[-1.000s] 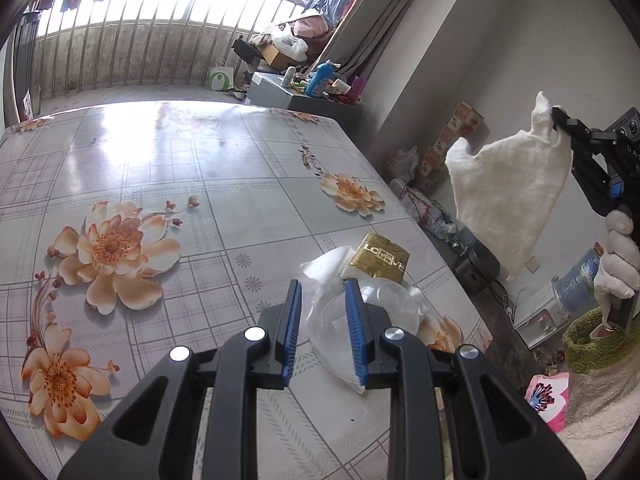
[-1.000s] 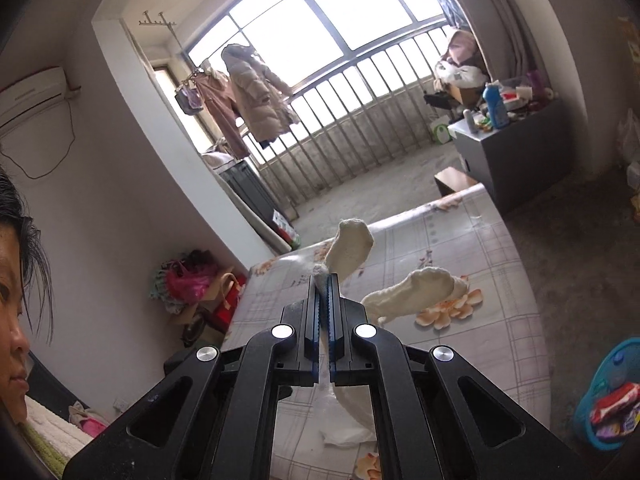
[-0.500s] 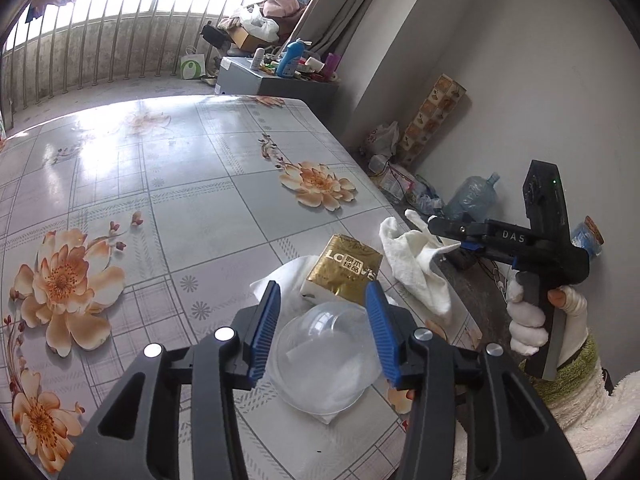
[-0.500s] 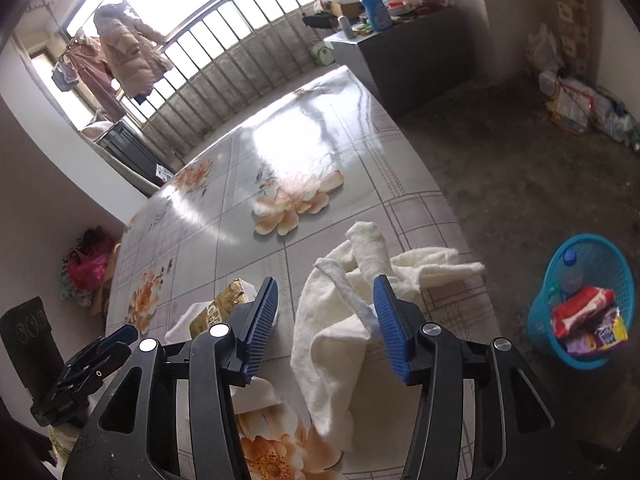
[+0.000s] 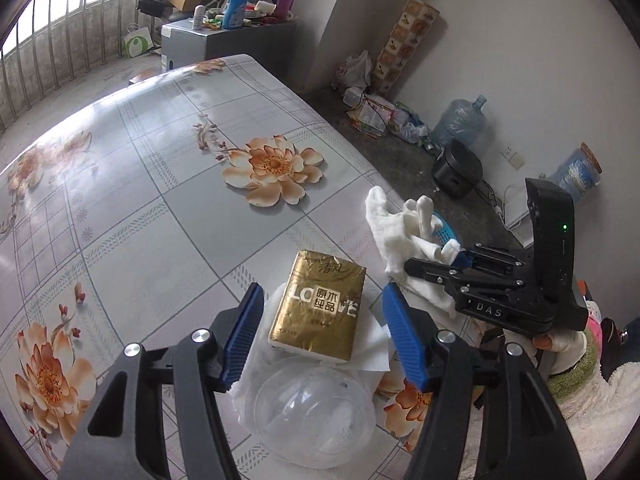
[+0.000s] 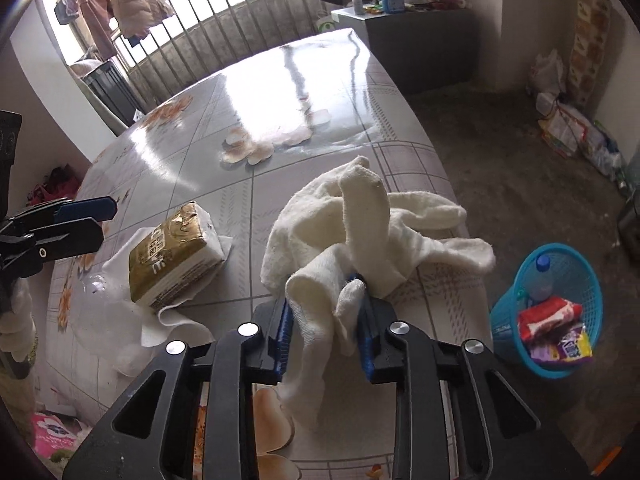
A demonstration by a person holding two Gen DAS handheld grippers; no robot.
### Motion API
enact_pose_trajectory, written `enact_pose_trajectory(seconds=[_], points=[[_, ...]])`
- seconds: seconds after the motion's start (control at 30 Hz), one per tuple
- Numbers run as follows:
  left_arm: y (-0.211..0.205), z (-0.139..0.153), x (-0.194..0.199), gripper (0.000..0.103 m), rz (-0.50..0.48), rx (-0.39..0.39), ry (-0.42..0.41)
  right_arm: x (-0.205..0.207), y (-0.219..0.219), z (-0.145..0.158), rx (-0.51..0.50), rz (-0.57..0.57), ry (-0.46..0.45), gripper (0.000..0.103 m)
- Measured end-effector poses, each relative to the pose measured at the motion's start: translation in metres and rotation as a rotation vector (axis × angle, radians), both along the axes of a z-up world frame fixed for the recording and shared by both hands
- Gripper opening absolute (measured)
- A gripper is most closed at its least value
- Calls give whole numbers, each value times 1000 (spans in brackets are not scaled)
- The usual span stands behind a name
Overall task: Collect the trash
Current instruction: 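Grasp the gold tissue pack with the left gripper while right holds the glove, then carry glove and tissue pack over the wastebasket and open both grippers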
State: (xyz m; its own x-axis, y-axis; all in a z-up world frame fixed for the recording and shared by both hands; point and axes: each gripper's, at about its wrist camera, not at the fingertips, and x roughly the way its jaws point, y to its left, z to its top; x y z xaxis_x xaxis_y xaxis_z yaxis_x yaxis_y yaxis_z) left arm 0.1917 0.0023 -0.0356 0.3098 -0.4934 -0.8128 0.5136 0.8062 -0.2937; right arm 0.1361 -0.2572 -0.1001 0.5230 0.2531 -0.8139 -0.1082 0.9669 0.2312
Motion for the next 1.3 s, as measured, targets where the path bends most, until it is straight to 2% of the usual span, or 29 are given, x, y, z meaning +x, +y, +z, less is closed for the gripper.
enact_pose_trajectory(seconds=[0.07,0.17,0.3,0.43,0.5,0.57,0.7,0.83,1.07,1.17,1.3], points=[[-11,-7,6,62,-40,31,31,-2,-11,-1,63,-22,7,10],[-29,-20,17,64,-89,87,73,-4,-21,-2,157,-35,9,10],[-44,-38,26,64,-123,174,120,-5,-22,-2,168,-31,-8,10],[-53,-47,27,64,-148,235,122,-4,-24,-3,186,-26,-12,10],[-54,-47,26,62,-143,241,109,-4,-28,-6,208,-27,-11,10],[-51,-43,27,54,-130,221,98,-4,-29,-8,223,-27,-13,10],[-40,-29,33,53,-82,153,80,-3,-39,-9,264,-32,-16,9],[-25,-9,33,53,-42,84,43,-6,-51,2,363,-38,-54,9],[-13,42,20,53,16,-35,-92,-24,-78,31,500,-59,-150,8],[-14,63,17,53,24,-77,-130,-36,-97,49,505,-94,-217,8],[-38,85,9,53,-8,-109,-175,-58,-138,73,472,-200,-306,8]])
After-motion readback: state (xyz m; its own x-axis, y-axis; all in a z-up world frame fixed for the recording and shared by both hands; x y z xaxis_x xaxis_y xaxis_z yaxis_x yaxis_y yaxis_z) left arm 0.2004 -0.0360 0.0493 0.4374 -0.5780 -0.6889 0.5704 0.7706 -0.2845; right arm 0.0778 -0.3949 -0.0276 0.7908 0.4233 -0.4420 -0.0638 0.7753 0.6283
